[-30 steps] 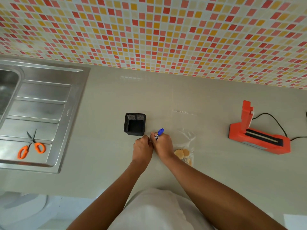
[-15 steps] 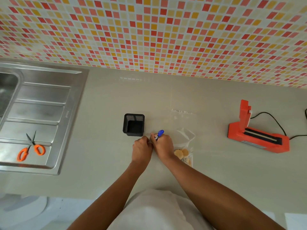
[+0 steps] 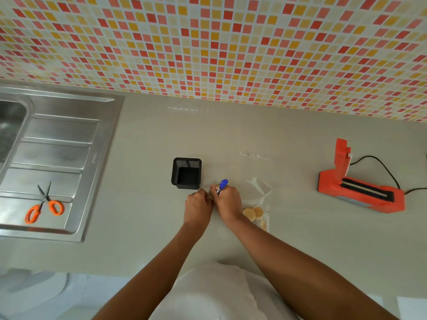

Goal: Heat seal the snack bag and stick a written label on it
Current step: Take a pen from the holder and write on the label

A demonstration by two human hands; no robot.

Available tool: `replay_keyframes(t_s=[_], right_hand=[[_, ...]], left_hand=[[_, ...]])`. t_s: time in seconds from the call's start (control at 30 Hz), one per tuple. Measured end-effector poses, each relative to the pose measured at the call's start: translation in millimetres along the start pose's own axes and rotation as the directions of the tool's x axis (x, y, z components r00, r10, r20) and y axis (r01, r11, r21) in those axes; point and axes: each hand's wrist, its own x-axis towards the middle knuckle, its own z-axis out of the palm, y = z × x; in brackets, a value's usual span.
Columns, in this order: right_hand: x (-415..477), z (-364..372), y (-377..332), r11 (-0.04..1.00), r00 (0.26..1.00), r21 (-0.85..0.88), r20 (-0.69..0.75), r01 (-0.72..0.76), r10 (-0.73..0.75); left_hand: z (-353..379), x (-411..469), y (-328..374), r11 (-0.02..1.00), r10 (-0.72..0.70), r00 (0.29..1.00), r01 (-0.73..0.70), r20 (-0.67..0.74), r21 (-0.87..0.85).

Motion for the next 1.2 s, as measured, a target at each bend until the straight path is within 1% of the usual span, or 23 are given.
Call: replay_keyframes(t_s=[0.2, 0.5, 0.57, 0.63, 0.87, 1.03, 1.2], right_hand=[[0.9, 0.6, -0.8, 1.000, 1.000, -0.016, -0.001, 0.007, -0.007], [1.6, 0.3, 2.3, 1.000, 1.000, 0.024, -0.001, -0.008, 0.008], [0.6, 0.1, 2.2, 0.996, 1.000, 0.083, 0.016, -0.008, 0.007], [-1.2, -1.4, -0.8, 0.994, 0.999, 0.106, 0.040, -0.002, -0.002], [-3.6, -4.5, -4.8, 0.996, 0.998, 0.094, 0.057, -0.006, 0.001], [-4.7, -1.5, -0.7, 0.996, 0.999, 0.086, 0.032, -0.001, -0.002], [-2.3, -4.1, -1.1, 1.000, 1.000, 0.012, 0.001, -0.009, 0.009]], left_hand=[[-3.2, -0.5, 4.0, 0.999, -0.013, 1.000, 0.012, 0.019, 0.051], [-2.8, -0.6, 3.1, 0.999, -0.011, 1.000, 0.010, 0.024, 0.041], [-3.1, -0.4, 3.2, 0.998, 0.007, 1.000, -0.009, 0.028, 0.068], [-3.6, -0.9, 4.2, 0.993, 0.028, 0.999, -0.031, 0.029, 0.112], [-5.2, -1.8, 6.0, 0.978, 0.052, 0.998, -0.060, 0.044, 0.198], [-5.2, -2.9, 6.3, 0.990, 0.025, 0.999, -0.029, 0.031, 0.136], [-4.1, -3.0, 5.1, 0.997, 0.023, 1.000, -0.024, 0.016, 0.067]])
